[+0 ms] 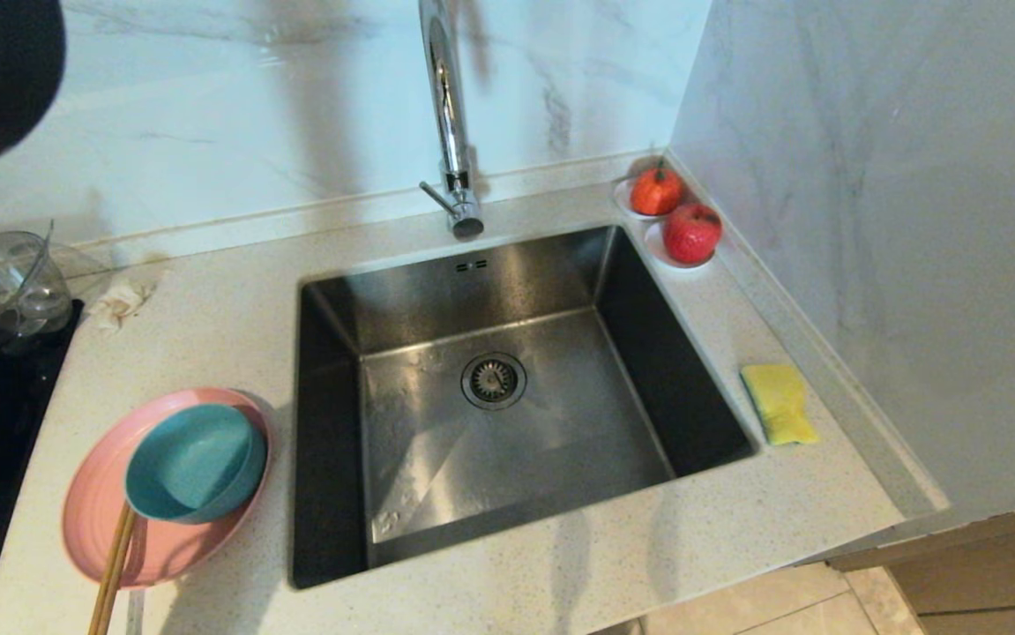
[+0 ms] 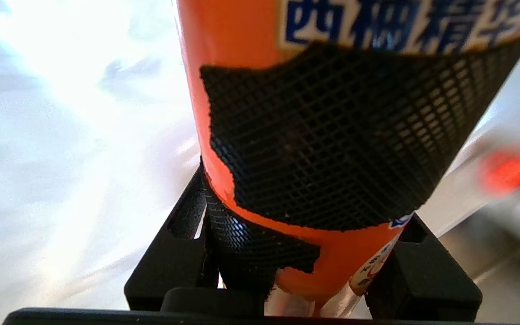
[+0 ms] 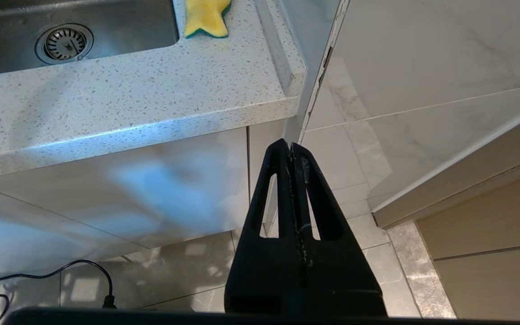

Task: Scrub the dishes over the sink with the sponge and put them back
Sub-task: Place the dish soap on the table

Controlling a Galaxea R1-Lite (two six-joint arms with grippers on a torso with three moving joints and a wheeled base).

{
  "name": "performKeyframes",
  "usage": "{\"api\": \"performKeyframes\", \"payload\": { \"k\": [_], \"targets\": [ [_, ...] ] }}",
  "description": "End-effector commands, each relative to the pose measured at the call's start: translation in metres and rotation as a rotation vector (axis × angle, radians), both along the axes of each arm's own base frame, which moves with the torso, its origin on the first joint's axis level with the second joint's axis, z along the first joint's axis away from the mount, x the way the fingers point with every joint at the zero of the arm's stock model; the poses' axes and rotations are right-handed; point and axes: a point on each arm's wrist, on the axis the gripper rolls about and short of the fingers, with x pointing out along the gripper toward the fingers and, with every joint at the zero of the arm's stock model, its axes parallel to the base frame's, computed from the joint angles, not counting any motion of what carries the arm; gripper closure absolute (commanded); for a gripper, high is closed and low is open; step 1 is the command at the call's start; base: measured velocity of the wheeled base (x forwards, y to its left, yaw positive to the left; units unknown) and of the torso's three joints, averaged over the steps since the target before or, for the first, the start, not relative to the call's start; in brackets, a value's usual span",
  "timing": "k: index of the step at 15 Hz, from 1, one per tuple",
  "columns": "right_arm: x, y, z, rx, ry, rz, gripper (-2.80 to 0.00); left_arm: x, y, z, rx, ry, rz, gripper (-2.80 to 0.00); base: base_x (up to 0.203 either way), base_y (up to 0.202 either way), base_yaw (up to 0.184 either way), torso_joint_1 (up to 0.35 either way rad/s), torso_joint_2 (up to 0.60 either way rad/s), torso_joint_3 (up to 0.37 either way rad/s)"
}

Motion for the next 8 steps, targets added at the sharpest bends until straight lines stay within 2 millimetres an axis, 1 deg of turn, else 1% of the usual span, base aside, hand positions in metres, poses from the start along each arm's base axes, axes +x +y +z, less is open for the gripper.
{"api": "performKeyframes", "payload": {
  "k": [1, 3, 4, 5, 6, 8],
  "targets": [
    [0.000, 0.000, 0.000, 0.000, -0.001, 0.000, 0.00, 0.003, 0.011, 0.004, -0.116, 0.010, -0.059, 0.00, 0.000, 0.000, 0.000, 0.000, 0.00, 0.000],
    [0.000, 0.000, 0.000, 0.000, -0.001, 0.000, 0.00, 0.005, 0.015, 0.005, -0.119, 0.011, -0.075, 0.00, 0.000, 0.000, 0.000, 0.000, 0.00, 0.000],
    [0.000, 0.000, 0.000, 0.000, -0.001, 0.000, 0.00, 0.009, 0.023, 0.007, -0.159, 0.023, -0.125, 0.00, 0.000, 0.000, 0.000, 0.000, 0.00, 0.000],
    [0.000, 0.000, 0.000, 0.000, 0.001, 0.000, 0.00, 0.014, 0.037, 0.009, -0.236, 0.058, -0.197, 0.00, 0.000, 0.000, 0.000, 0.000, 0.00, 0.000],
    [0.000, 0.000, 0.000, 0.000, -0.001, 0.000, 0.00, 0.018, 0.059, 0.012, -0.271, 0.095, -0.250, 0.00, 0.000, 0.000, 0.000, 0.000, 0.00, 0.000],
    [0.000, 0.000, 0.000, 0.000, 0.000, 0.000, 0.00, 0.023, 0.096, 0.013, -0.266, 0.149, -0.312, 0.00, 0.000, 0.000, 0.000, 0.000, 0.00, 0.000]
  ]
}}
